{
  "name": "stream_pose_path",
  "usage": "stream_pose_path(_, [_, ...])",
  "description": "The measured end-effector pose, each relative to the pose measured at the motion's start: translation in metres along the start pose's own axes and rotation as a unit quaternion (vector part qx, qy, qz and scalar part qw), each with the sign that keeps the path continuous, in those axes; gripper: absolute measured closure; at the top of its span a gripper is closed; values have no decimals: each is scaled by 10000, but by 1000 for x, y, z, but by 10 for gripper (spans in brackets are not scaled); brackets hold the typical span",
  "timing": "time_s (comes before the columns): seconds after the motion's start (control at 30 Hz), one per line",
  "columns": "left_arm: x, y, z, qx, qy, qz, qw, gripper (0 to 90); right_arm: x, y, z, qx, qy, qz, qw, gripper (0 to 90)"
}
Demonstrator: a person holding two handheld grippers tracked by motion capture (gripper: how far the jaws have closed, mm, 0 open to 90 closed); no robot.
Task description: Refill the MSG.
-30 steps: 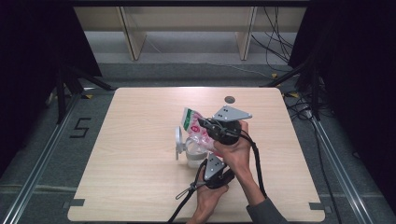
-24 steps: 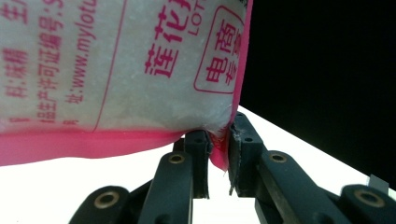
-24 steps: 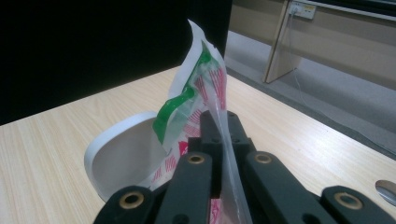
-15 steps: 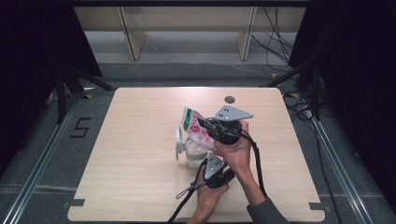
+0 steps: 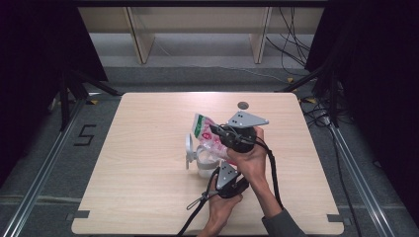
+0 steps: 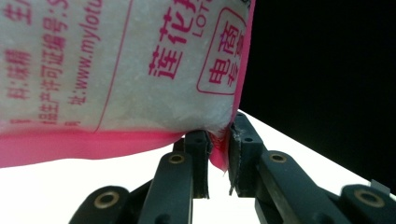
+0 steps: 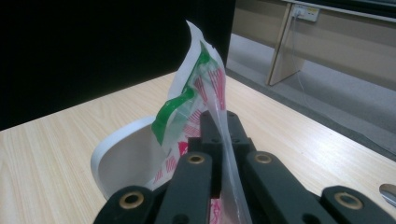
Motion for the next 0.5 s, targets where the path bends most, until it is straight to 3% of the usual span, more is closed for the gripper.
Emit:
stream_pose_path(0.17, [0,0,-1,-3,44,-55,10000,792,1,-1,0,-23,-5,-6,10000,900])
stream_pose_path(0.23, [1,-1,-1,8,-6,-6,10000,792,0,-2,-2,157,-26,-91,9998,900])
stream_pose_path(0.37, [1,0,-2,58,-6,-28,10000,792,1,-1,-2,148,21,-6,9999,900])
stream_pose_path(0.4, [1,0,-1,57,3,-14,10000,792,1,-1,0,-22,7,-4,10000,900])
stream_pose_path(0.5, [1,0,-1,46,-7,-20,10000,792,0,-1,-2,120,-8,-46,9999,900])
Point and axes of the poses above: each handheld gripper's, and its own axes: x roughly forward along the jaws, y roughly out of its top, z roughly to its right, the point moved 2 cm from there along x, roughly forward along the jaws
